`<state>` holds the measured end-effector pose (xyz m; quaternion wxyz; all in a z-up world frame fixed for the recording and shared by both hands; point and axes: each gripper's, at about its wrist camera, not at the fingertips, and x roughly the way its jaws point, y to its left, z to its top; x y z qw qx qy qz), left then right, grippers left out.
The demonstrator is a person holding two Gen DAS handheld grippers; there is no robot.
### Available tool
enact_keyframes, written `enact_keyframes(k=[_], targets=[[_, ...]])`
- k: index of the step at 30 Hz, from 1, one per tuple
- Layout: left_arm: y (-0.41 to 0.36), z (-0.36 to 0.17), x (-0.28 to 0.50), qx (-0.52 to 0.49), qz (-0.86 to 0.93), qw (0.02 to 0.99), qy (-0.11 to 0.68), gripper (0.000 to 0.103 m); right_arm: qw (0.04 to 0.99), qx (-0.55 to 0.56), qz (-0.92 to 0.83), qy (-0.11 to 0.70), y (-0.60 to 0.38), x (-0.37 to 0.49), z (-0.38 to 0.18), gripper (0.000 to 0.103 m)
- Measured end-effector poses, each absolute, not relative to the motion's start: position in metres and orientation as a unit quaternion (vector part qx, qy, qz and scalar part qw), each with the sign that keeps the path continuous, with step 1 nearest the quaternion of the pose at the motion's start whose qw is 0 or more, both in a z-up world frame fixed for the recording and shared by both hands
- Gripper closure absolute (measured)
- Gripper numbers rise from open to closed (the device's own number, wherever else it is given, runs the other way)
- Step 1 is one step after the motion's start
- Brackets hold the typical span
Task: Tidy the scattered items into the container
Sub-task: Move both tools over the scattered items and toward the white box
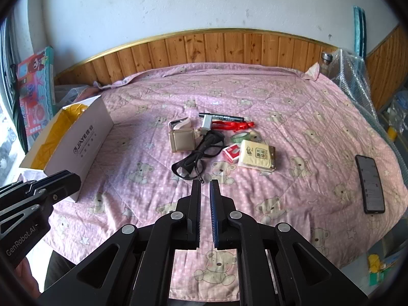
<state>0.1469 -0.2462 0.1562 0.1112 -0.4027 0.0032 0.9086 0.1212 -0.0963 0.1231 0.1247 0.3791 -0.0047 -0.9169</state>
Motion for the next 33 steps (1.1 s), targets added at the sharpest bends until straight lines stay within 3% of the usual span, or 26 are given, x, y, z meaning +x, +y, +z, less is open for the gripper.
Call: enact_keyframes(k=[1, 2, 3, 7, 14, 21, 29, 33], targets=[[-0.247, 0.155, 0.145, -0.403, 0.908, 0.109, 0.004, 0.076, 0.127, 0.381, -0.916, -0.011, -0.096, 0.118, 0.121, 0.085], [-0.248, 0.154, 0.144, -0.404, 0.908, 0.110, 0.003, 0.068, 0.125, 0.382, -0.915, -0.014, -0.096, 0.116, 0.119, 0.068], [-0.250, 0.153, 0.141, -0.404, 0.908, 0.110, 0.000, 0.053, 0.125, 0.383, -0.915, -0.014, -0.097, 0.113, 0.116, 0.062], [-0.250, 0.143, 0.127, -0.412, 0.905, 0.108, -0.001, 0.039, 0.128, 0.405, -0.905, -0.025, -0.095, 0.094, 0.100, 0.059], [-0.262, 0.115, 0.089, -0.437, 0.895, 0.090, -0.013, 0.031, 0.127, 0.458, -0.878, -0.054, -0.086, 0.049, 0.065, 0.058], [-0.250, 0.087, 0.046, -0.474, 0.872, 0.116, -0.026, 0.030, 0.131, 0.484, -0.862, -0.081, -0.083, 0.008, 0.047, 0.057], [-0.234, 0.080, 0.005, -0.487, 0.862, 0.131, -0.039, 0.029, 0.152, 0.486, -0.854, -0.106, -0.096, -0.023, 0.046, 0.056], [-0.259, 0.105, 0.011, -0.459, 0.881, 0.103, -0.049, 0.029, 0.198, 0.477, -0.849, -0.109, -0.128, -0.027, 0.060, 0.054]])
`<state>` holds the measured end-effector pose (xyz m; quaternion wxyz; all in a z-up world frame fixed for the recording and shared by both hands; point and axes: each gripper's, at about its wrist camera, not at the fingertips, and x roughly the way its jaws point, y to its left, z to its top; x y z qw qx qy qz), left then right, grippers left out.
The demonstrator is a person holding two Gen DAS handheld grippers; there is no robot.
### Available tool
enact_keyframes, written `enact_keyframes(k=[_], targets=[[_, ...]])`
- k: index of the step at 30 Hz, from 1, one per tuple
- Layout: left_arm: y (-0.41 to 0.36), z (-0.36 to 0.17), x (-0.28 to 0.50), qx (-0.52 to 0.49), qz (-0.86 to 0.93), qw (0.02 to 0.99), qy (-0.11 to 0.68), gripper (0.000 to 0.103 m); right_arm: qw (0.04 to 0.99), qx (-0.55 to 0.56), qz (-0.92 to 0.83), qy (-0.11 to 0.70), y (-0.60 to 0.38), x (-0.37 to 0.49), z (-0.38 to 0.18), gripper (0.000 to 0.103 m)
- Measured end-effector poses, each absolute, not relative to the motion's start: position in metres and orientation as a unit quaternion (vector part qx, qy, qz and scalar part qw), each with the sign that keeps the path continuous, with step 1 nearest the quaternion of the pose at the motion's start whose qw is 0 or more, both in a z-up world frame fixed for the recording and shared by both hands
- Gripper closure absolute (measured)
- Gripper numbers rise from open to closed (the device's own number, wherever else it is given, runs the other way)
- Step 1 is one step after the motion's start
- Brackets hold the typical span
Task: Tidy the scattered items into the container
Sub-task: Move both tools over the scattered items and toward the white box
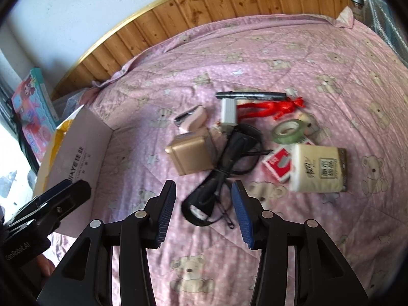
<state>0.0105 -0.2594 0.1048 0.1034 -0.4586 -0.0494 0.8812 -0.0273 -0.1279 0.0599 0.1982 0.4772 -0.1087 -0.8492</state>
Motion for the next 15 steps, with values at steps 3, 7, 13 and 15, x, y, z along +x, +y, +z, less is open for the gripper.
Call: enact_keyframes(k=[3, 7, 13, 15], targets=[[-0.306, 0.128, 0.029, -0.418, 0.907, 0.037, -0.031, 0.028, 0.256, 0.475, -0.836, -0.106, -0.175, -0.028, 0.075, 0.054], [-0.392, 0.139, 0.056, -0.408, 0.910, -0.064, -0.042, 0.028, 0.335, 0.470, -0.812, -0.084, -0.261, -0.022, 0.095, 0.053], [-0.498, 0.129, 0.080, -0.425, 0.882, -0.177, -0.104, 0.026, 0.397, 0.479, -0.782, -0.027, -0.374, 0.003, 0.101, 0.050], [-0.521, 0.115, 0.080, -0.440, 0.867, -0.199, -0.124, 0.026, 0.394, 0.491, -0.777, 0.000, -0.401, 0.006, 0.089, 0.050]])
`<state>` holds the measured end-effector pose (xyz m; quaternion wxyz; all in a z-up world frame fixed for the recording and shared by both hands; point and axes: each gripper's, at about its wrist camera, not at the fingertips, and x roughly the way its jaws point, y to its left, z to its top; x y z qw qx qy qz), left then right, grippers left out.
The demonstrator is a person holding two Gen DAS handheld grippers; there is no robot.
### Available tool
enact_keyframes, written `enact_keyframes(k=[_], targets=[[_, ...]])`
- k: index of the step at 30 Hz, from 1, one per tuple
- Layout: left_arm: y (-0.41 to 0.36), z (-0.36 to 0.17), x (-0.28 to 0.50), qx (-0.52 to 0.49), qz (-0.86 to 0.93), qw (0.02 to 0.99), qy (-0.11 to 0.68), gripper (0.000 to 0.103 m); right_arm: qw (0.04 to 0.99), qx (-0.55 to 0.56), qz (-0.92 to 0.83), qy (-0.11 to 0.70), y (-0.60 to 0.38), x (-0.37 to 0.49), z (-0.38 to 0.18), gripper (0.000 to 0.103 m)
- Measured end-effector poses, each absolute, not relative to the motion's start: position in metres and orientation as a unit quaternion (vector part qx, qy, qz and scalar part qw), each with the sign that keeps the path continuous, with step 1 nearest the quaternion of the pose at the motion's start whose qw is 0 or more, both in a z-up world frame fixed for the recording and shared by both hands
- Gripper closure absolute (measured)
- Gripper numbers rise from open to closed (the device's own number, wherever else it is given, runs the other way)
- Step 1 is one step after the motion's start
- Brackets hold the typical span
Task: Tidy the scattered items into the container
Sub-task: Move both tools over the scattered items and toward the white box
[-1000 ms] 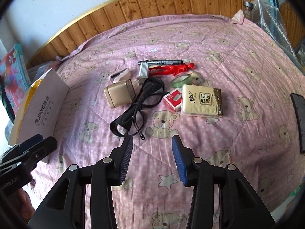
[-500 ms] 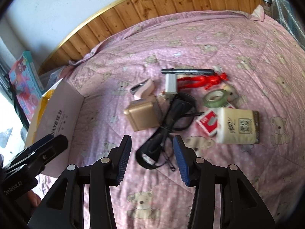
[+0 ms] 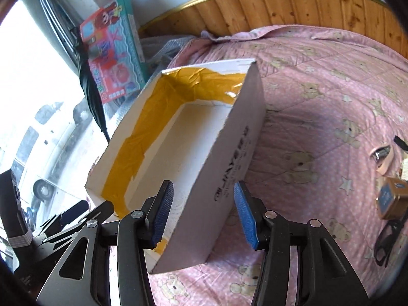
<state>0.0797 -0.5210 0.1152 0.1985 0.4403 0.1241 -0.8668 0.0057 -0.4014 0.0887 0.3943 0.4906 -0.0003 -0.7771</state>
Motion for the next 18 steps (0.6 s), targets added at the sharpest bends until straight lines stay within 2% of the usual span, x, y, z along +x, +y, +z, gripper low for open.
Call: enact_keyframes(k=[2, 3, 4, 5, 6, 8, 9, 10, 16, 18], targets=[[-0.533, 0.100, 0.077, 0.456, -0.856, 0.196, 0.147, 0.026, 0.374, 0.505, -0.777, 0.030, -0.422, 0.005, 0.071, 0.051], [-0.537, 0.091, 0.075, 0.469, -0.848, 0.193, 0.156, 0.026, 0.364, 0.517, -0.774, 0.040, -0.426, 0.003, 0.061, 0.059], [-0.540, 0.081, 0.071, 0.478, -0.842, 0.185, 0.171, 0.026, 0.365, 0.522, -0.770, 0.040, -0.428, 0.002, 0.054, 0.072], [-0.544, 0.076, 0.072, 0.471, -0.841, 0.184, 0.190, 0.026, 0.358, 0.511, -0.780, 0.046, -0.423, 0.004, 0.056, 0.077], [-0.545, 0.073, 0.075, 0.463, -0.842, 0.180, 0.210, 0.027, 0.351, 0.504, -0.788, 0.052, -0.415, 0.007, 0.059, 0.078], [-0.542, 0.075, 0.076, 0.459, -0.844, 0.165, 0.222, 0.036, 0.330, 0.490, -0.805, 0.050, -0.395, 0.010, 0.065, 0.079], [-0.537, 0.076, 0.076, 0.459, -0.845, 0.149, 0.229, 0.043, 0.321, 0.485, -0.812, 0.045, -0.380, 0.011, 0.069, 0.079], [-0.529, 0.078, 0.077, 0.460, -0.846, 0.133, 0.234, 0.046, 0.314, 0.483, -0.816, 0.041, -0.365, 0.011, 0.072, 0.080], [-0.460, 0.092, 0.087, 0.473, -0.850, 0.047, 0.226, 0.046, 0.300, 0.534, -0.788, 0.058, -0.304, -0.013, 0.065, 0.080], [-0.454, 0.090, 0.082, 0.463, -0.857, 0.052, 0.220, 0.046, 0.303, 0.533, -0.789, 0.045, -0.306, -0.015, 0.064, 0.075]])
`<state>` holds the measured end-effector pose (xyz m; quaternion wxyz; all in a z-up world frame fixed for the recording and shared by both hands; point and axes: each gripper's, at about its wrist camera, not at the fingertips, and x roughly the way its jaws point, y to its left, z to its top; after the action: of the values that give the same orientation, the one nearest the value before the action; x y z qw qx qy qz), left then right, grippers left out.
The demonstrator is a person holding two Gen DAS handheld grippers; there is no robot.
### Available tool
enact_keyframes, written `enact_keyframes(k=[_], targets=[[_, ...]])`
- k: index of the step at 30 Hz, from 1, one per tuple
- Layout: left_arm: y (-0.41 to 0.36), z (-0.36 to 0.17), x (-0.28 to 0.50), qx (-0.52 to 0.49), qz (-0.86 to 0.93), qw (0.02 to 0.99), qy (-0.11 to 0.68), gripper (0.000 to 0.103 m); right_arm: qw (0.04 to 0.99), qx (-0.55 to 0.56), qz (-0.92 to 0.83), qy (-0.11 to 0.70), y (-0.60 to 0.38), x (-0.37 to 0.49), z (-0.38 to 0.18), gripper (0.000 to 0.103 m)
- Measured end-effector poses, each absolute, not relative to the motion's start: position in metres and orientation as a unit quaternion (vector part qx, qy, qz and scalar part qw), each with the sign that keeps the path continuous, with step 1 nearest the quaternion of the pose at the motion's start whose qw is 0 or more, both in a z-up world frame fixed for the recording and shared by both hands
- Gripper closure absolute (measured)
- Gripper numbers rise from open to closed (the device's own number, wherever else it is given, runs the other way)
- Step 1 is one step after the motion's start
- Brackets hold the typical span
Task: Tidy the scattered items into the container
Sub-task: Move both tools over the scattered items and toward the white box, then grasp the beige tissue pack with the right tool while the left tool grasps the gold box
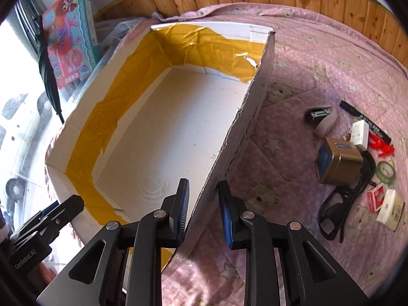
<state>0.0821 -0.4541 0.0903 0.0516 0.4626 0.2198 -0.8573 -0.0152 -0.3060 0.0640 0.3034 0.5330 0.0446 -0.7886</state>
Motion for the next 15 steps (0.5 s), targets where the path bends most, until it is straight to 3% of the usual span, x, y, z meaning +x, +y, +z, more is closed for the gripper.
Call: enact_keyframes(k=[2, 5, 9, 12, 15], targets=[[-0.455, 0.092, 0.075, 0.467, -0.856, 0.065, 0.214, 0.046, 0.316, 0.521, -0.792, 0.030, -0.308, -0.013, 0.066, 0.064], [-0.455, 0.101, 0.079, 0.461, -0.868, 0.062, 0.174, 0.046, 0.331, 0.489, -0.807, -0.019, -0.287, -0.009, 0.074, 0.056], [-0.446, 0.117, 0.097, 0.447, -0.880, 0.056, 0.152, 0.045, 0.329, 0.446, -0.829, -0.075, -0.231, 0.001, 0.097, 0.055], [-0.421, 0.146, 0.118, 0.396, -0.911, 0.074, 0.088, 0.045, 0.253, 0.419, -0.869, -0.075, -0.171, 0.004, 0.100, 0.049], [-0.381, 0.165, 0.122, 0.369, -0.927, 0.007, 0.060, 0.032, 0.148, 0.437, -0.884, -0.069, -0.109, -0.009, 0.075, 0.048]])
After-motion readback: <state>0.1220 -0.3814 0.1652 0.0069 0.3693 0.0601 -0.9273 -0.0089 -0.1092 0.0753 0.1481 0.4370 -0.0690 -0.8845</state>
